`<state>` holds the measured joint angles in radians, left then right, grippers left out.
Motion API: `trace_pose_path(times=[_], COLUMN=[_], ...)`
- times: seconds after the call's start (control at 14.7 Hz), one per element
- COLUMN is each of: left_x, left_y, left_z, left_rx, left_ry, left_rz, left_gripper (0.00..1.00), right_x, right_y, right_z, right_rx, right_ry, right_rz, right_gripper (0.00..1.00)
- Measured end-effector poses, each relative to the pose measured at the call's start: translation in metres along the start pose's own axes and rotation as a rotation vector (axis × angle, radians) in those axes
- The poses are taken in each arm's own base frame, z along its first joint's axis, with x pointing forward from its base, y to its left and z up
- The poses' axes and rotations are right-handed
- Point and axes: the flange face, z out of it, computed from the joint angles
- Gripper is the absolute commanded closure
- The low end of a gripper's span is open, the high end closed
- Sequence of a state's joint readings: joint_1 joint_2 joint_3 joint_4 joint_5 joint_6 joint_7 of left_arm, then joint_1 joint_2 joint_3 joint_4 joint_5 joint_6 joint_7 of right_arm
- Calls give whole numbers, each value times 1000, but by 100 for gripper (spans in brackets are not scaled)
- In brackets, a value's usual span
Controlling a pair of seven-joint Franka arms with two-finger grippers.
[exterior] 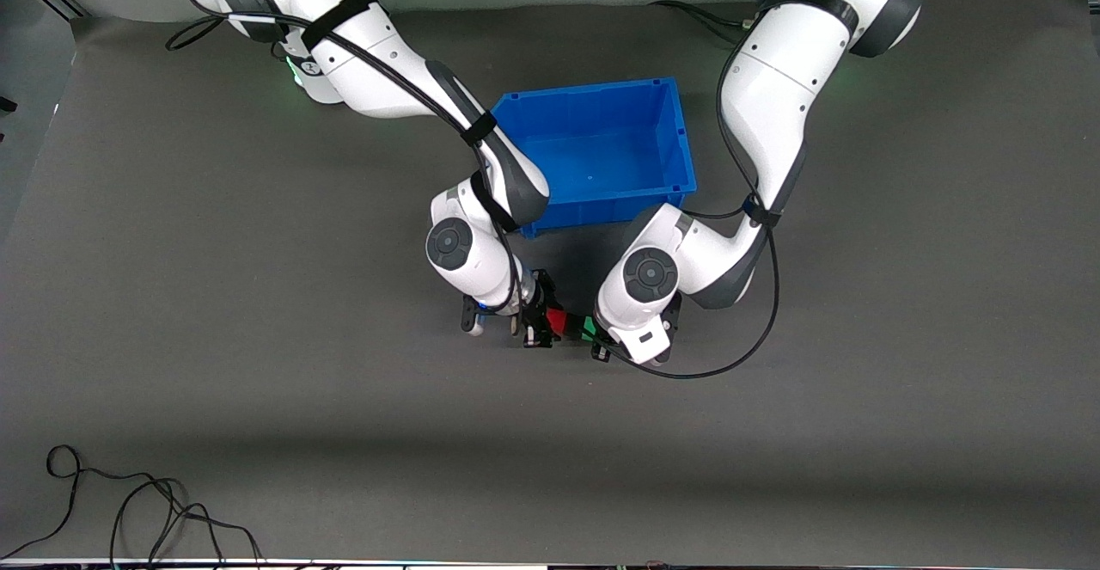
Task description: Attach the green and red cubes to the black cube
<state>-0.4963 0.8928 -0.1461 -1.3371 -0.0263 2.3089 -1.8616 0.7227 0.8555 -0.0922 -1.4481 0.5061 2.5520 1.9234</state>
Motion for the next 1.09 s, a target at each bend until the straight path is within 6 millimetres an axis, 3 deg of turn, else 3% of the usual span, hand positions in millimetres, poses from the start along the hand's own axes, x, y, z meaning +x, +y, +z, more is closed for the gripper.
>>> trace_pose_path(times=[0.07,0.41,0.54,0.68,0.88,1.09], left_x=[-1,8,34,74,136,208], left_y=[0,8,18,24,22,-4], left_z=[0,-10,-29,-56,-111,-169], left_rx=[0,-23,-22,28,86,99], left_ry=[0,3,21,49,64,72], left_rz=[1,-11,-36,10,173,351], left_gripper=[0,0,0,0,0,0], right_x=[-1,-11,-12,-13,-3,29], right_y=[-3,-18,-21,-27,-45,-62], right_z=[-3,-22,-32,-53,-122,-218], right_rx=[8,46,46,10,-81,-176], right_ry=[-4,-27,-12,32,67,100], right_rz=[-1,-8,-32,-92,-217,-381], right_gripper=[0,0,0,0,0,0])
